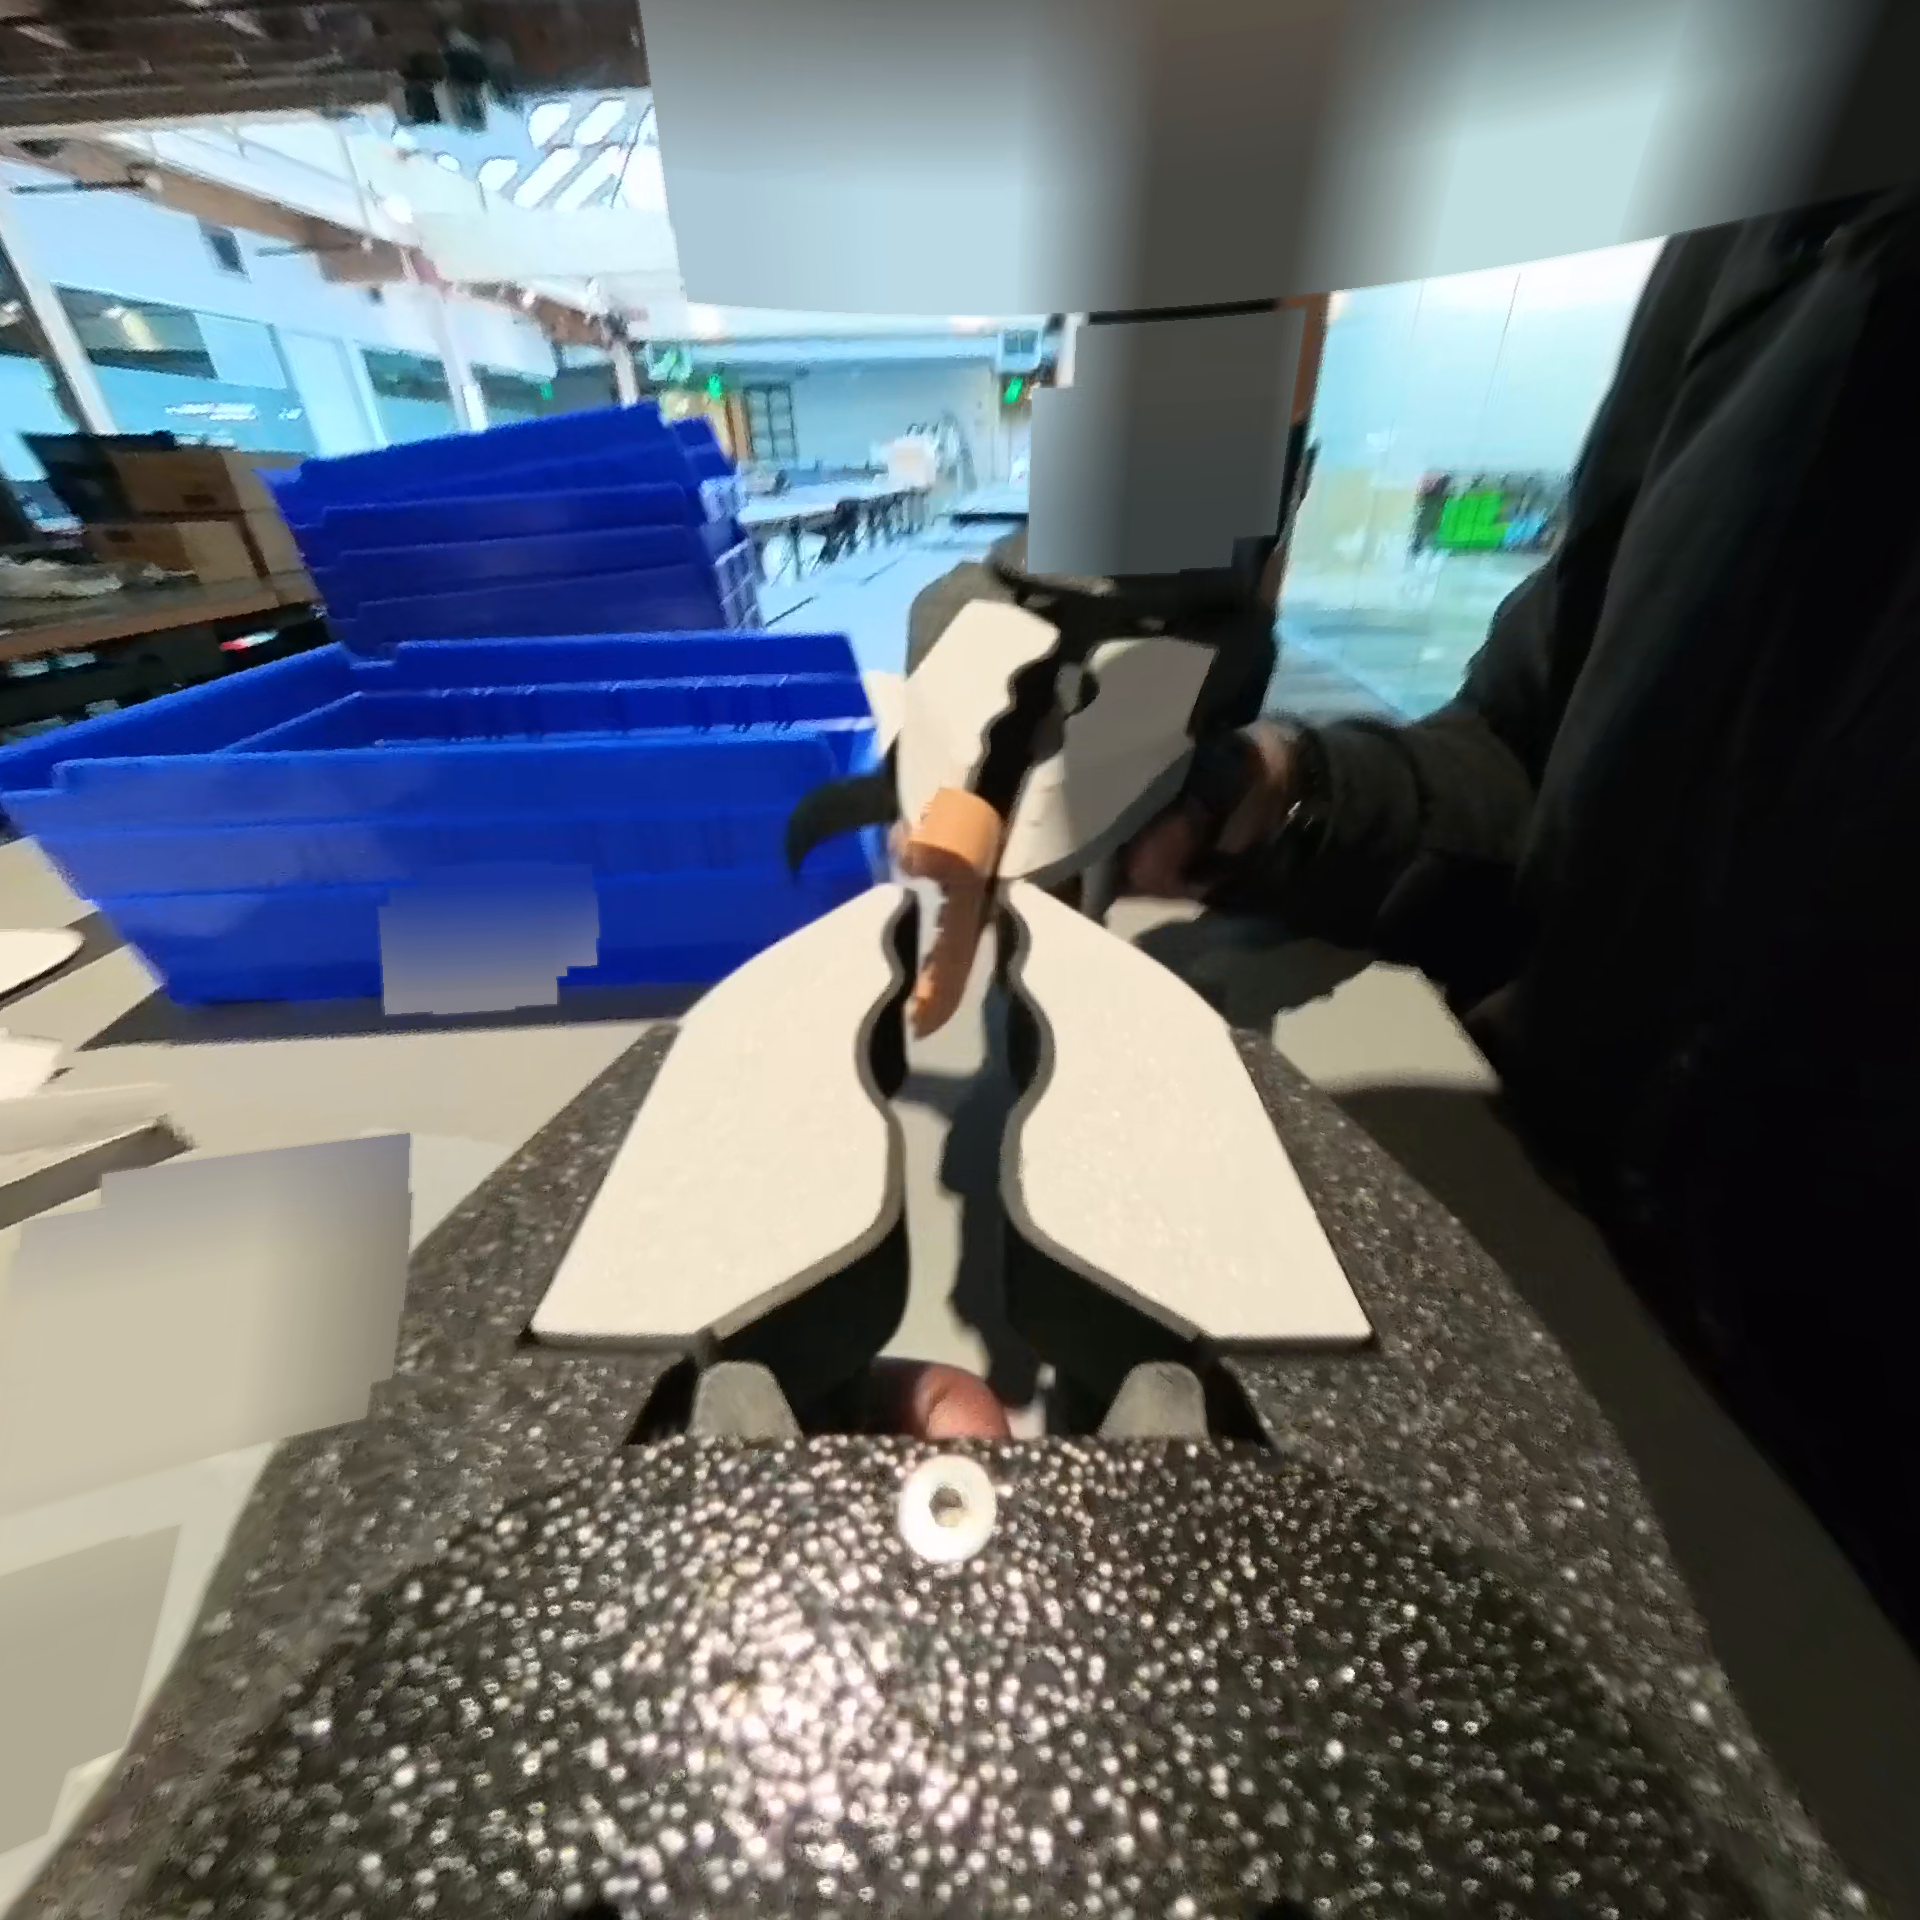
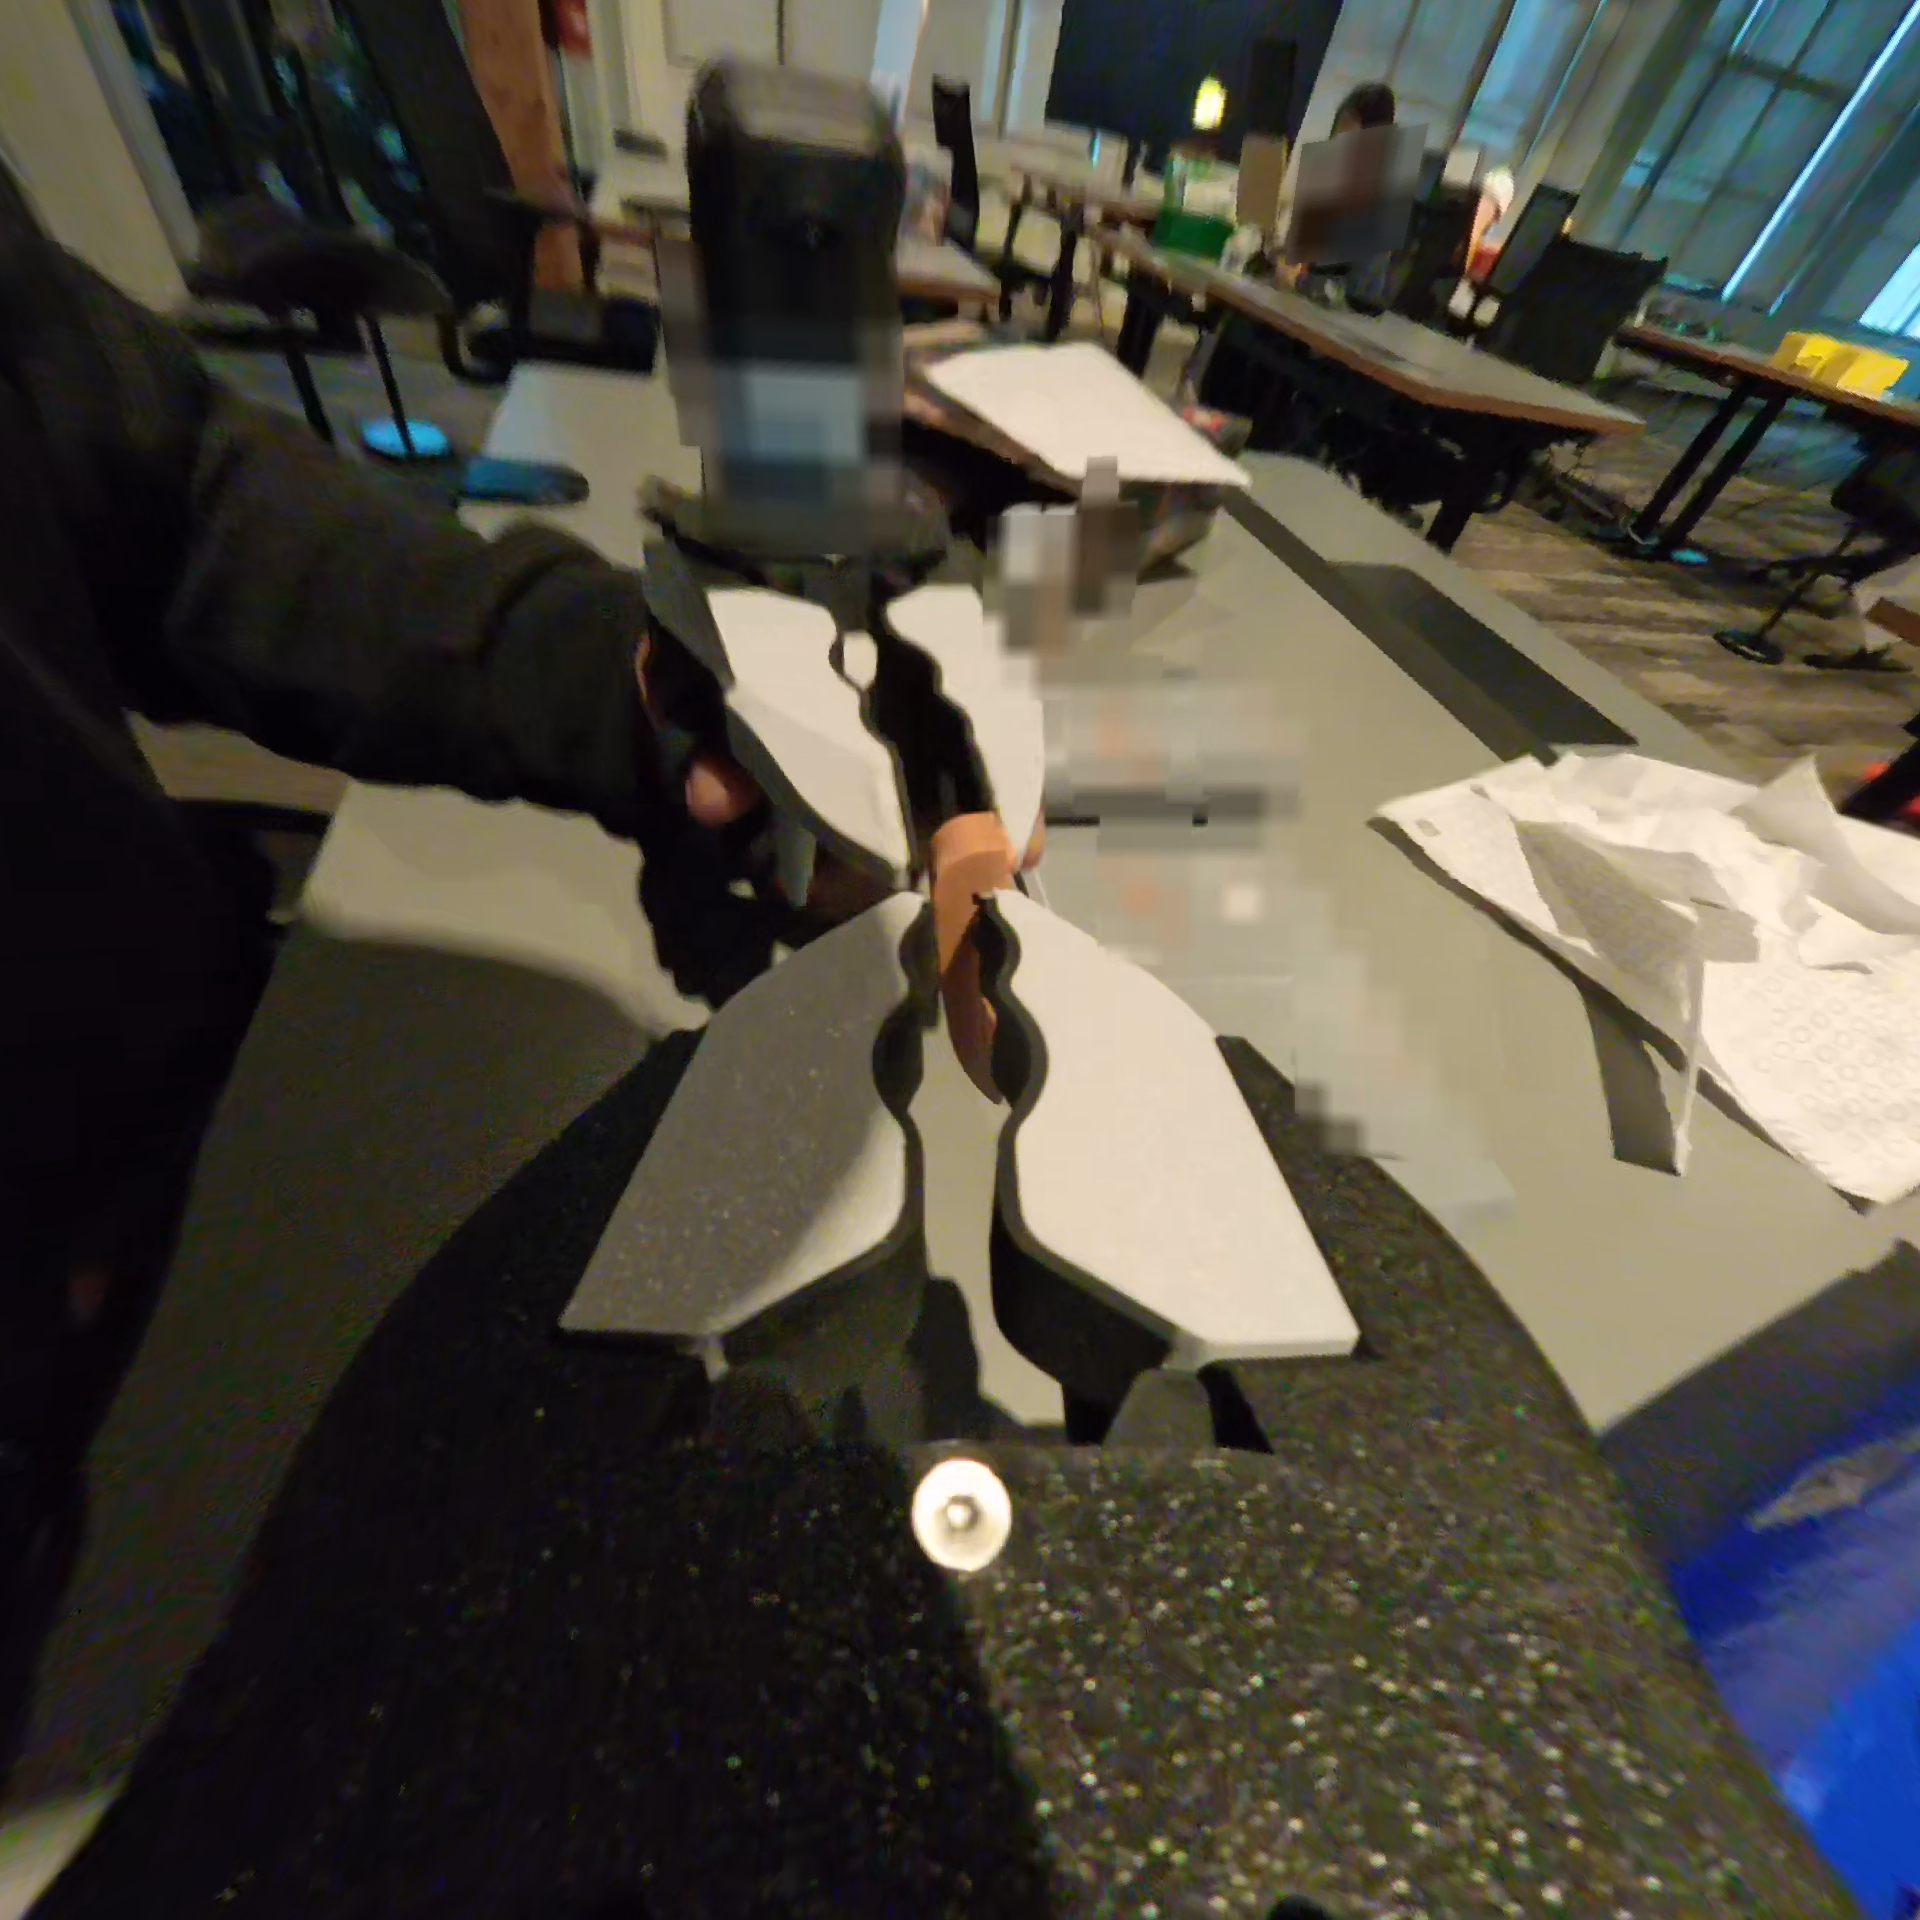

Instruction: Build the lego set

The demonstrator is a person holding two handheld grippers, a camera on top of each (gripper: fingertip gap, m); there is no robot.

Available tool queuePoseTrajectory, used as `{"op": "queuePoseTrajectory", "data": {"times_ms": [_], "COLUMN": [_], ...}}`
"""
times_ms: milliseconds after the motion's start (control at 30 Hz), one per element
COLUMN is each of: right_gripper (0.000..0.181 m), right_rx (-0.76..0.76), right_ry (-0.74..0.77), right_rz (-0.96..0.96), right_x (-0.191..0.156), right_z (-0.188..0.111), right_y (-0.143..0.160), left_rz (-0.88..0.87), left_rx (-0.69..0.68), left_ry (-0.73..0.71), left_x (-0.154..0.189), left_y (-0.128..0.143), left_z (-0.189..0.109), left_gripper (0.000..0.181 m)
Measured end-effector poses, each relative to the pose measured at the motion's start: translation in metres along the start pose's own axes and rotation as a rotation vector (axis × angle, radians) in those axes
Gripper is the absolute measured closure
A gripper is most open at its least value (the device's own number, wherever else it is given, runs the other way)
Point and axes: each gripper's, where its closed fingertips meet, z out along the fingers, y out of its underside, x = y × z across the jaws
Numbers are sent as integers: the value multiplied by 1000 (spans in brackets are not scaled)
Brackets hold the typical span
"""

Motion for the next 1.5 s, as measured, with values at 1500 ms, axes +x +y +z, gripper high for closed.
{"op": "queuePoseTrajectory", "data": {"times_ms": [1500], "right_gripper": [148], "right_rx": [-477], "right_ry": [143], "right_rz": [-56], "right_x": [-18], "right_z": [-23], "right_y": [98], "left_rz": [104], "left_rx": [-695], "left_ry": [16], "left_x": [9], "left_y": [98], "left_z": [-5], "left_gripper": [154]}}
